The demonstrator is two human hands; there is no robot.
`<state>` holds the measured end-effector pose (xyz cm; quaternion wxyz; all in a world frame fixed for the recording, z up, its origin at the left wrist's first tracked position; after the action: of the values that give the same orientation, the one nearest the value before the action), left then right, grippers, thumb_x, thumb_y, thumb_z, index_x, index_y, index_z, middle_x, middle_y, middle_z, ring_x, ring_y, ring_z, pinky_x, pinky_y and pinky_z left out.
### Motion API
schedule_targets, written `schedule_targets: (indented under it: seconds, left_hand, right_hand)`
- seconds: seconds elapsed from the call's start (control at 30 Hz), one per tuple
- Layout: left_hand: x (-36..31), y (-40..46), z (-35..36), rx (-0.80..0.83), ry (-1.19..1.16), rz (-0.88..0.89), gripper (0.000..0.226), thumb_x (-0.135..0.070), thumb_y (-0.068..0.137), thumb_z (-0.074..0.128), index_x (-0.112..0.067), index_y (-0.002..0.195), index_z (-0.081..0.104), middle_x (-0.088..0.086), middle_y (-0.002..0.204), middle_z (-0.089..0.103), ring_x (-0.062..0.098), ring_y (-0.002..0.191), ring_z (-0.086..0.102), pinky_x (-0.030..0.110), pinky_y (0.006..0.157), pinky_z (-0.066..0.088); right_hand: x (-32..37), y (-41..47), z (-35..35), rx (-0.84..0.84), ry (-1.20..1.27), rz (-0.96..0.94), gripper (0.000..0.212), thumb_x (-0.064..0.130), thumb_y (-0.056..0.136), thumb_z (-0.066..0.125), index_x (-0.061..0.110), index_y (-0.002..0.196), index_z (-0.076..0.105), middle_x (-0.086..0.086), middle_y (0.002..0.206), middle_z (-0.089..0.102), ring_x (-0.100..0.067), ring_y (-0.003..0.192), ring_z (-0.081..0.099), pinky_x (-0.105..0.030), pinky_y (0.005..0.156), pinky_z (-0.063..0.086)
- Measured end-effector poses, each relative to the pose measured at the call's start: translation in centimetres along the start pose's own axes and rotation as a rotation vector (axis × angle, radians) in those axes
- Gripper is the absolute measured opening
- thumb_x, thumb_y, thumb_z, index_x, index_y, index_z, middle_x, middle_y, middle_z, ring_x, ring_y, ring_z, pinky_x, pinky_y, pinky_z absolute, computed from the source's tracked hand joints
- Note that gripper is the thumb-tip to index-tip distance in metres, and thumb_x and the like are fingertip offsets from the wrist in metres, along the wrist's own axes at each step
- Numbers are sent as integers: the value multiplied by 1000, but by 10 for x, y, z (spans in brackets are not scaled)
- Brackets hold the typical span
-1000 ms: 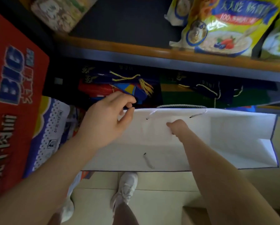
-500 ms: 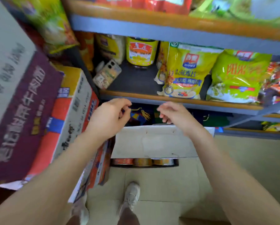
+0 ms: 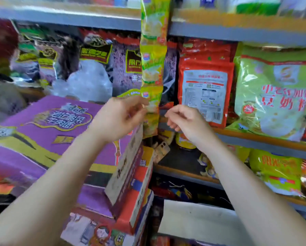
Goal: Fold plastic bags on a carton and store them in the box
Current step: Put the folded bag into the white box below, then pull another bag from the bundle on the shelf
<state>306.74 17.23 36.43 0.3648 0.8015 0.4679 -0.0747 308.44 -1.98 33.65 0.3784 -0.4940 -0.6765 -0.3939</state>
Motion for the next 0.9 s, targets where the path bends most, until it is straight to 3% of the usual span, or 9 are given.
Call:
schedule_targets:
  seconds: [0.1,0.17,0.23,0.33,0.43,0.53,0.63,0.77,0.9]
  left_hand:
    - [64,12,-45,-3,96,-70,41,-42,82,47,-12,104,65,2,75,65,13,60,58,24,61,41]
    - [114,19,-71,18,116,-184,21,-24,88,56,-12,104,63,2,76,62,6,54,56,26,59,43]
    - [162,22,-94,61,159,-246,17,-14,89,57,-11,105,61,1,79,59,-3,47,51,25,56,38]
    - [230,29,-122,134,223,-248,22,-13,88,58,-8,110,60,-1,82,59,6,60,57,24,62,37]
    - [286,38,-141,210,240,-255,24,-17,90,55,-10,113,58,3,91,65,21,75,59,25,66,38]
    - [331,47,-153,229,245,-222,25,-17,90,53,-10,115,58,4,98,68,21,79,63,25,67,38]
    - [362,54,-157,226,189,-234,26,-16,89,54,-13,114,59,2,97,68,19,77,60,26,69,40]
    - [391,54,-152,208,113,-207,27,-17,89,53,-16,115,57,-5,91,60,14,72,55,24,64,38]
    - [410,50,-149,202,49,-167,27,-17,89,52,-15,116,57,-8,89,54,15,73,57,33,69,50]
  right_hand:
    - [26,32,41,14,-62,-44,18,25,92,53,29,76,60,10,71,62,-7,71,59,-31,72,46]
    - [37,61,74,16,-86,-76,14,23,92,54,28,79,58,10,76,61,-10,75,58,-29,72,44]
    - [45,94,110,5,-133,-88,6,18,91,53,21,92,59,10,81,56,-12,79,55,-23,72,42]
    - [50,148,168,-57,-201,-56,19,13,90,55,7,108,60,5,86,57,-15,83,55,-26,78,44]
    - [43,206,223,-57,-335,24,34,18,91,56,4,122,57,-6,113,63,-21,104,58,-28,89,41]
    - [31,265,264,2,-526,107,42,25,94,51,0,127,51,-20,130,55,-33,119,51,-37,98,40]
    - [15,309,288,53,-731,226,52,35,95,48,0,132,41,-21,136,48,-35,122,47,-37,95,39]
    - [-17,345,304,53,-876,443,75,52,84,57,4,137,33,-18,137,46,-37,122,46,-38,92,42]
    - [-23,355,311,-160,-896,452,26,16,90,48,10,115,55,-18,125,56,-36,115,53,-39,88,45]
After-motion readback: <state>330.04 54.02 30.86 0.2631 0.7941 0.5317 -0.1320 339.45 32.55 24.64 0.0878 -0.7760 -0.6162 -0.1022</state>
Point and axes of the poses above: each hand's wrist, its own y-axis towards the middle knuckle, its own z-axis out of the palm, x = y × z, the point moved 2 cm from there along y, towards the middle knuckle
